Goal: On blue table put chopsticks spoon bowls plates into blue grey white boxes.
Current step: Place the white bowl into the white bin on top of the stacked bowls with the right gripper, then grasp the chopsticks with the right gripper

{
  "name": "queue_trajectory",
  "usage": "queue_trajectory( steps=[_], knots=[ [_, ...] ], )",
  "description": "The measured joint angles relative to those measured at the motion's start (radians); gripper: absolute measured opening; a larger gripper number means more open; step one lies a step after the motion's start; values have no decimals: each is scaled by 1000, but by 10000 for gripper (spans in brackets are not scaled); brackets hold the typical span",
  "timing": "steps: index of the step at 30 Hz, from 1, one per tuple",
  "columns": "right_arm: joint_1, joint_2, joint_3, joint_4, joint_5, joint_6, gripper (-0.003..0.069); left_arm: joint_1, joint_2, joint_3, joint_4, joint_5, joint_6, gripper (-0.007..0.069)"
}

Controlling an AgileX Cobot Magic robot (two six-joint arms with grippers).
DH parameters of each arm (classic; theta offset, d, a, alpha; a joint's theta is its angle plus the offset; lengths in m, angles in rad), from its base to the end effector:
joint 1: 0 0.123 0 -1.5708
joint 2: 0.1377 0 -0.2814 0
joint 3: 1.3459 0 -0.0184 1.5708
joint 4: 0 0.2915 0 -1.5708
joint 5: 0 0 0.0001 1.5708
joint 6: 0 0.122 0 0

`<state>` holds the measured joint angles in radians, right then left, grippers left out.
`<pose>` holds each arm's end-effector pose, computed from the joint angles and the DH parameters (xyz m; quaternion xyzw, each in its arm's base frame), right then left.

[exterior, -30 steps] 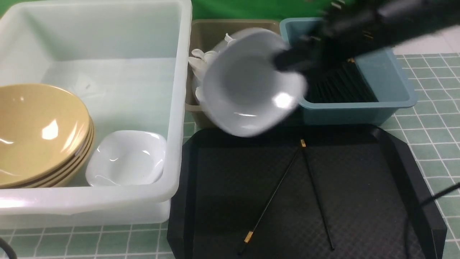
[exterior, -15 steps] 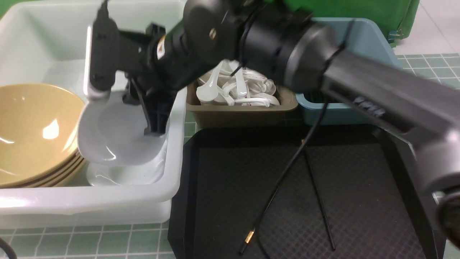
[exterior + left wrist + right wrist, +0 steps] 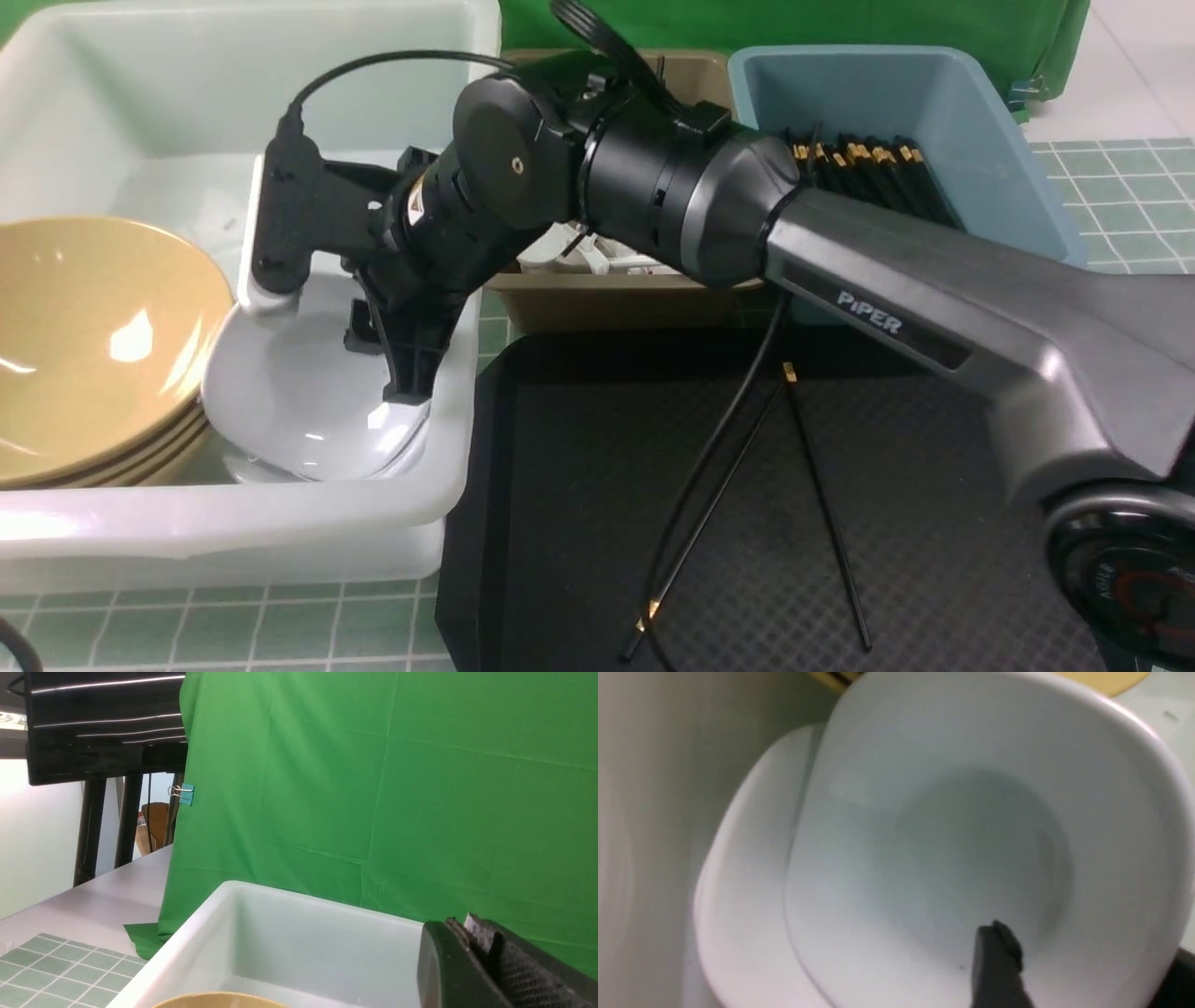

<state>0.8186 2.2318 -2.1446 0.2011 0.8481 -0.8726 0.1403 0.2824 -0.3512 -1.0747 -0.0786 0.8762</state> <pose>0.3786 0.4314 0.2480 -0.6730 0.6439 0.0844 0.3542 0.1450 0.0289 0.3246 -0.1330 0.6216 0.0000 0.7719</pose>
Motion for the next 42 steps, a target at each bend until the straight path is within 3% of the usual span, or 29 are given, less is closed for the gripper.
queue_trajectory(
  steps=[4,8,13,14,15,16,20,22,25,29,37,42],
  knots=[
    [-26,-120,45,0,34,75,540,0,0,0,0,0,0,3],
    [-76,-244,63,0,73,127,547,0,0,0,0,0,2,3],
    [-167,-413,84,-6,144,227,481,0,0,0,0,0,2,3],
    [-211,-458,95,-12,185,343,433,0,0,0,0,0,2,3],
    [-224,-467,96,-12,191,359,427,0,0,0,0,0,2,3],
    [-293,-490,116,-13,264,509,379,0,0,0,0,0,2,3],
    [-409,-495,281,-25,358,629,318,0,0,0,0,0,2,3],
    [-431,-495,361,-29,351,654,309,0,0,0,0,0,2,3],
    [-455,-481,663,-29,296,686,300,0,0,0,0,-1,2,3],
    [-434,-476,904,-26,139,692,300,0,0,0,0,-1,0,3],
    [-401,-406,998,-14,-67,719,297,0,0,12,-1,-9,-5,3],
    [-390,-376,999,-15,-107,719,267,0,1,19,-12,-33,-6,3]
  ],
)
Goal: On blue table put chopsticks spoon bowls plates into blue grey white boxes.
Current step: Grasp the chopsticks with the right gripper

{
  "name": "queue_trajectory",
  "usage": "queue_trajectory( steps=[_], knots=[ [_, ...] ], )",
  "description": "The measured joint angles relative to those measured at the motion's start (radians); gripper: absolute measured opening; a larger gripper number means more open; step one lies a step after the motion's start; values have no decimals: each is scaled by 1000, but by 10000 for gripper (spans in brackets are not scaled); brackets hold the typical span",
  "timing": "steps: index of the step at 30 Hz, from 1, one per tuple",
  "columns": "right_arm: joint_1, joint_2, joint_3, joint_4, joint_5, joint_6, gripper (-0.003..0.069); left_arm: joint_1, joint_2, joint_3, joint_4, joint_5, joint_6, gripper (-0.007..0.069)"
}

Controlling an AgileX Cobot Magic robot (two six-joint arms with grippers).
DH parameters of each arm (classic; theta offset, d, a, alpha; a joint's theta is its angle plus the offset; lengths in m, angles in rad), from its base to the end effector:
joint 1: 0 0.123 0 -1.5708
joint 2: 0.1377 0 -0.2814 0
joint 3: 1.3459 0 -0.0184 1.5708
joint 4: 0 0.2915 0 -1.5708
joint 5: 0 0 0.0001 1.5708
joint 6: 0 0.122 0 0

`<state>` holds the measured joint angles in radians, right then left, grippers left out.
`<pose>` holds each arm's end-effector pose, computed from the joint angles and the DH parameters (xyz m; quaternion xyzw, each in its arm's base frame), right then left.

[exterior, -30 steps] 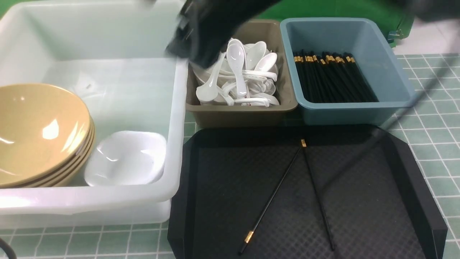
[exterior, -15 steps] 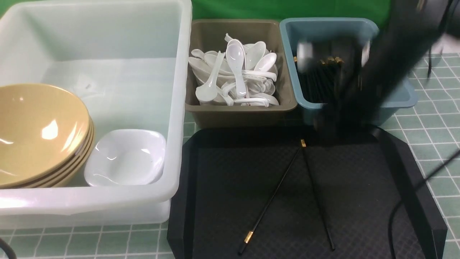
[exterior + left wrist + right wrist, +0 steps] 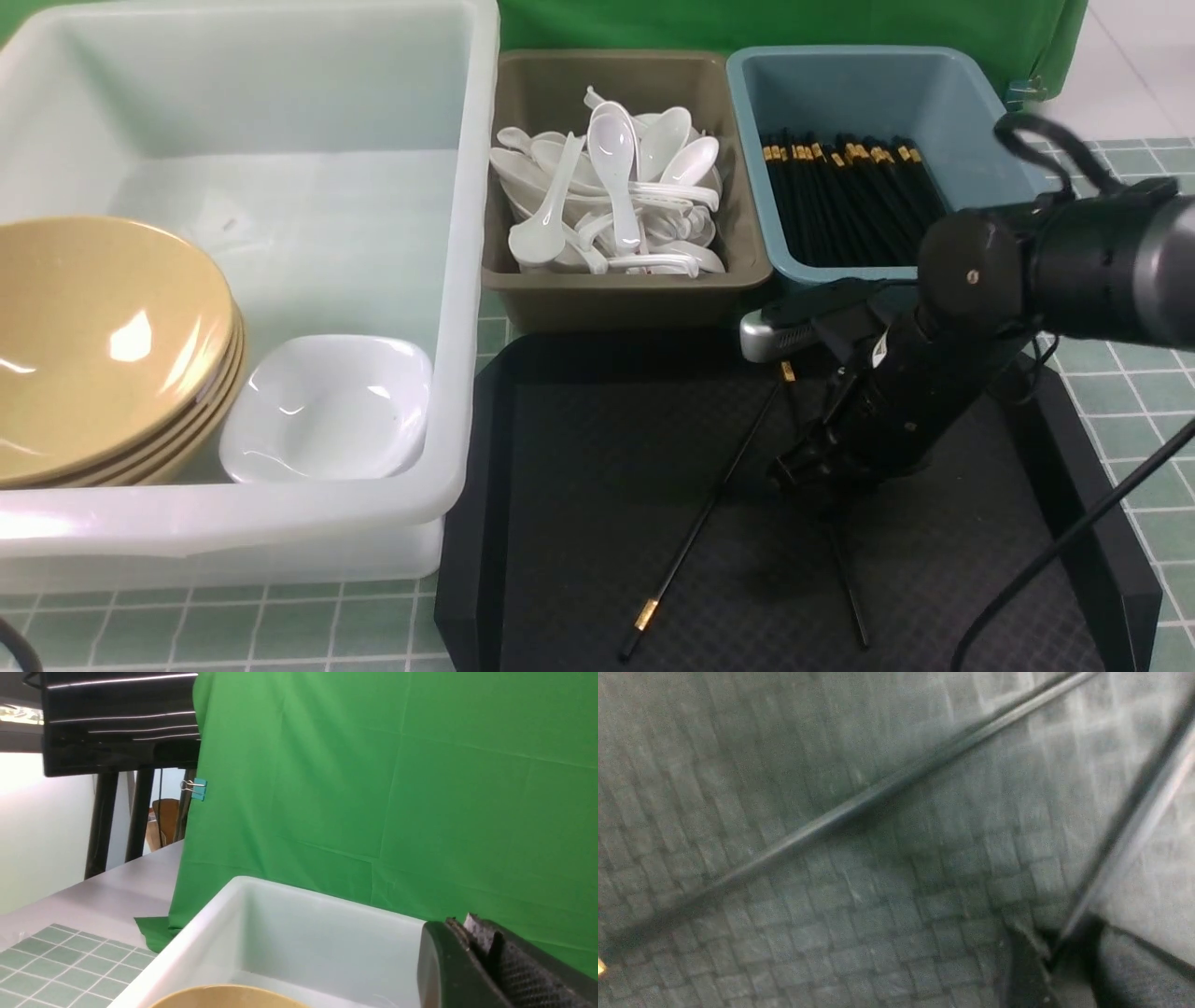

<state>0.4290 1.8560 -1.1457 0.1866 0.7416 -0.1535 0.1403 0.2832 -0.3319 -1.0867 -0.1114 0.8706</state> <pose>0.3471 0.1756 0.1062 -0.2251 0.9664 0.0831 0.0919 0.1456 0.0326 0.3183 -0.1494 0.6203 0.0032 0.7700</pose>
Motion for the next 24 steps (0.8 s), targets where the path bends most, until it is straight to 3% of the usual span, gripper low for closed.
queue_trajectory(
  steps=[1,5,7,15,24],
  knots=[
    [0,0,0,0,0,0,267,0,0,0,0,0,0,3],
    [14,7,-7,-10,14,-89,104,0,0,0,-4,-7,0,3],
    [16,7,-9,-23,46,-110,60,0,0,0,-6,-7,0,3],
    [17,-51,-5,-126,192,-104,39,0,0,0,-7,-7,0,3],
    [18,-274,-27,-135,213,-114,39,0,0,0,-7,-8,0,3]
  ],
)
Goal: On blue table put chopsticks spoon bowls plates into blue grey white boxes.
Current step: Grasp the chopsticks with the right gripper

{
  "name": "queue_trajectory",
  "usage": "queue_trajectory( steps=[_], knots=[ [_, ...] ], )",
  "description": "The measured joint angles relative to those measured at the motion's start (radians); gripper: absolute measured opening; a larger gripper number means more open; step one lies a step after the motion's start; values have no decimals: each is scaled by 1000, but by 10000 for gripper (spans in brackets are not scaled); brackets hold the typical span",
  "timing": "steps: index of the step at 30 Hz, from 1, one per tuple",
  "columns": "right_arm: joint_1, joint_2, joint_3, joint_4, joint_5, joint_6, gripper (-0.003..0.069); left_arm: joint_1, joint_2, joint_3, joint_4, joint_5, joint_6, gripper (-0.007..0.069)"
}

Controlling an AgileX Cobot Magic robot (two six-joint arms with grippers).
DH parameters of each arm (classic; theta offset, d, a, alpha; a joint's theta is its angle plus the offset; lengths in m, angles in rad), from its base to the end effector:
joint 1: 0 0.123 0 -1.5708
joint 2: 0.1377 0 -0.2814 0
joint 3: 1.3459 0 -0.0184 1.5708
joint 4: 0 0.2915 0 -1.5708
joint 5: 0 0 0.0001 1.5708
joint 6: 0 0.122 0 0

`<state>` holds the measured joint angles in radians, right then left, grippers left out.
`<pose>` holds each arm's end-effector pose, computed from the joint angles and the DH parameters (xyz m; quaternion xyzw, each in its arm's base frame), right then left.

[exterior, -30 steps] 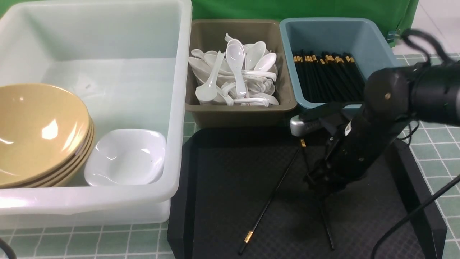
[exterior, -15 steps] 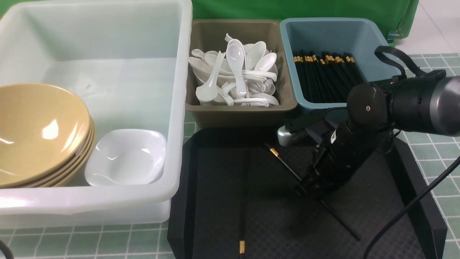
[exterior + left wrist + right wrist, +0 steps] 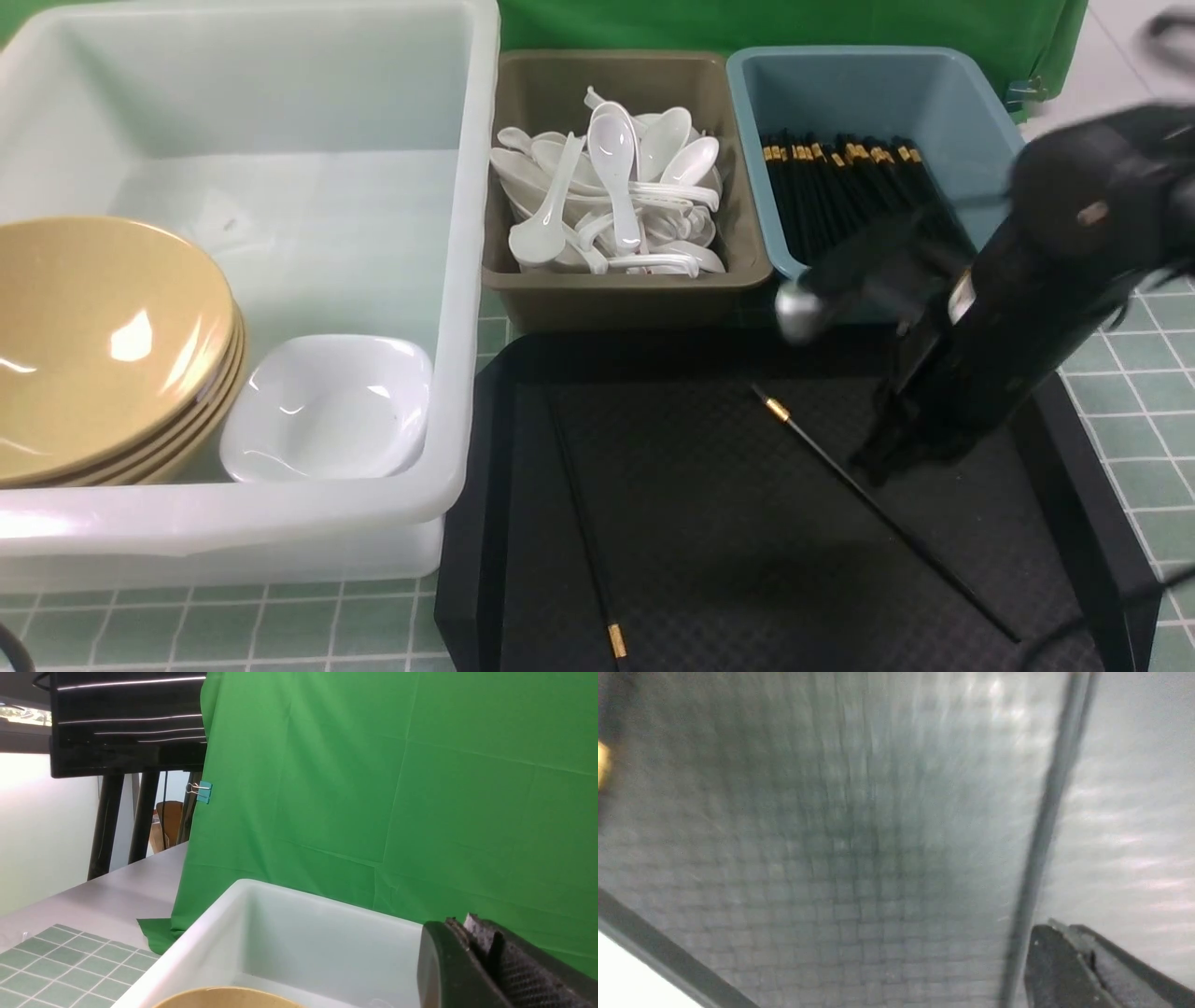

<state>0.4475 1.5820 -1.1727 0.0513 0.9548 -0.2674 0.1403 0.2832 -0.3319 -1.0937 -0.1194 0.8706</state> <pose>0.3218 0.1601 0.2098 -0.3351 0.9304 0.0359 0.1437 0.1454 0.0335 0.3187 -0.1541 0.6180 0.0029 0.7709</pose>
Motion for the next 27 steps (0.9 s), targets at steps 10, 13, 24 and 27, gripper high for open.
queue_trajectory(
  steps=[10,13,24,27],
  knots=[
    [0,-85,-151,-1,-179,-23,41,0,0,0,0,9,0,3],
    [0,34,-155,-1,-113,-23,76,0,0,0,0,9,0,3],
    [0,364,-155,-31,-34,-19,372,0,0,1,0,11,0,3],
    [0,378,-161,-36,-37,-14,379,0,9,1,0,6,1,3]
  ],
)
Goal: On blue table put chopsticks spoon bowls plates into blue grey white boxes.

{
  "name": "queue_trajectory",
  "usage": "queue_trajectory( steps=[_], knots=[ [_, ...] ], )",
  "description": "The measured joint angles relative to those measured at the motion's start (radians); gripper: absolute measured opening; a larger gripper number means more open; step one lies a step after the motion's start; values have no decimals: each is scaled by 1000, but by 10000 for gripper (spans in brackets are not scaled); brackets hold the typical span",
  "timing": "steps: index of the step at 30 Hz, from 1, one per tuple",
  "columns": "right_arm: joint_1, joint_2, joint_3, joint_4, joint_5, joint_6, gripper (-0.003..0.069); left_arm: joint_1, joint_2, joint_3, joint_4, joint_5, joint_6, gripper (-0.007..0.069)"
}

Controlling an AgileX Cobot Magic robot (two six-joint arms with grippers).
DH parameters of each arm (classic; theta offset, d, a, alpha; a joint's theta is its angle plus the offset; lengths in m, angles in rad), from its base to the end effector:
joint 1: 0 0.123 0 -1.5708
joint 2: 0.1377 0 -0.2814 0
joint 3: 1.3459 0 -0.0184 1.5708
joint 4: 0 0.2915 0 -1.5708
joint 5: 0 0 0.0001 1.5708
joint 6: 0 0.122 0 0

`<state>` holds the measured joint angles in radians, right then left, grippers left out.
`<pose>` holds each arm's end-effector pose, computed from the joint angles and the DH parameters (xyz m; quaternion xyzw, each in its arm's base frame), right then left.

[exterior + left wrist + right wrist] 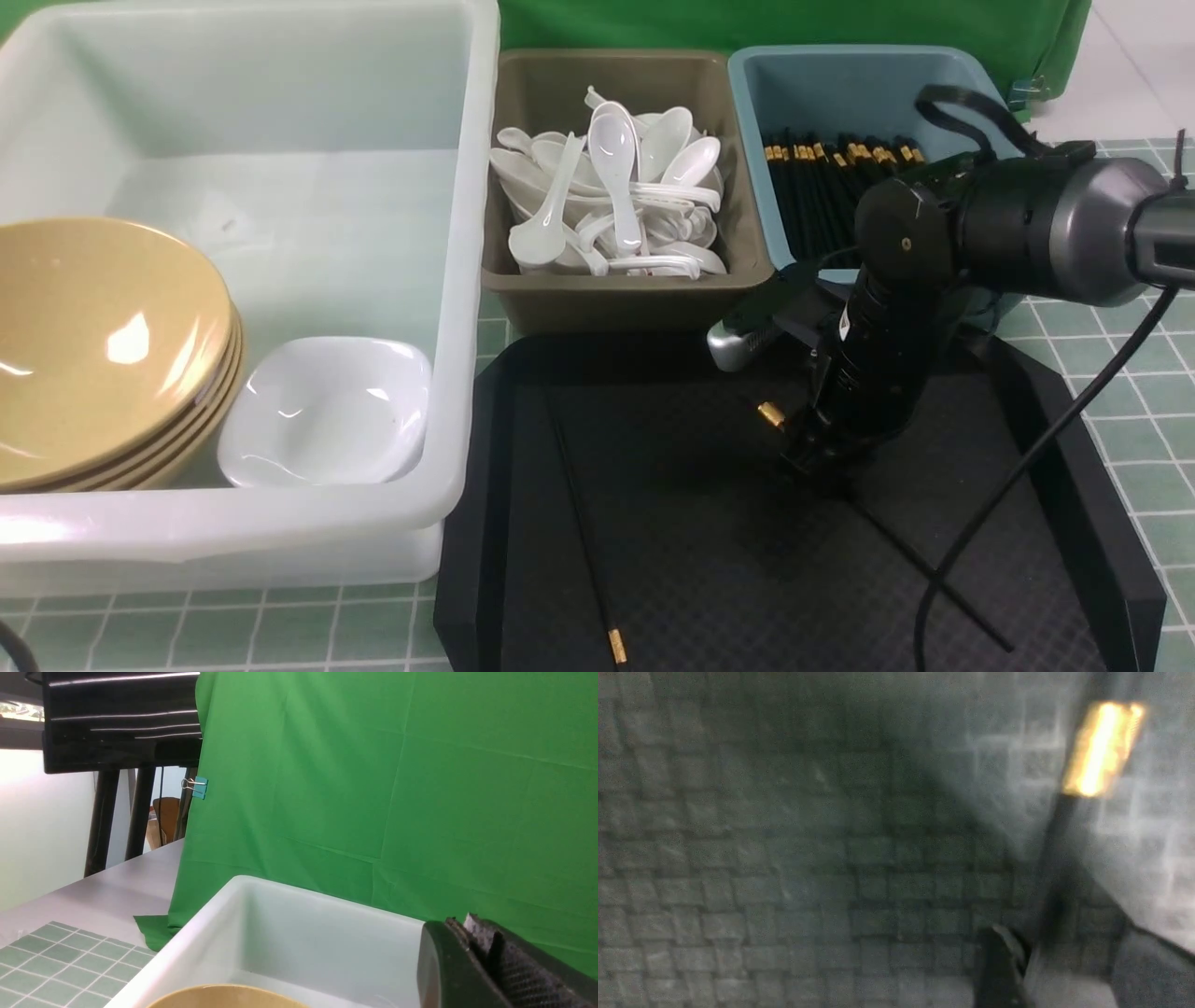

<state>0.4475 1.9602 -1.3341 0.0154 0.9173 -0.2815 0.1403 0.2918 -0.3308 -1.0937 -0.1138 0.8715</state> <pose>0.3735 0.1809 0.1112 -0.3518 0.9343 0.0111 0.0565 0.1473 0.0331 0.3166 -0.1527 0.6231 0.0020 0.7671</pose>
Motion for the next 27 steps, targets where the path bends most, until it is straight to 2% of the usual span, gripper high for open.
queue_trajectory(
  steps=[4,8,9,10,19,27],
  knots=[
    [0,10,-6,-3,1,0,334,0,23,1,0,0,0,3],
    [0,11,-9,-4,3,-9,168,0,40,1,0,0,0,3],
    [0,11,-9,-4,3,-11,148,0,41,1,0,0,0,3],
    [0,11,-9,-2,2,-11,90,0,41,1,0,0,0,3],
    [2,-48,1,72,0,-38,83,0,41,1,0,-1,0,3],
    [2,-289,-83,85,-63,-53,83,0,41,1,0,-4,0,3]
  ],
)
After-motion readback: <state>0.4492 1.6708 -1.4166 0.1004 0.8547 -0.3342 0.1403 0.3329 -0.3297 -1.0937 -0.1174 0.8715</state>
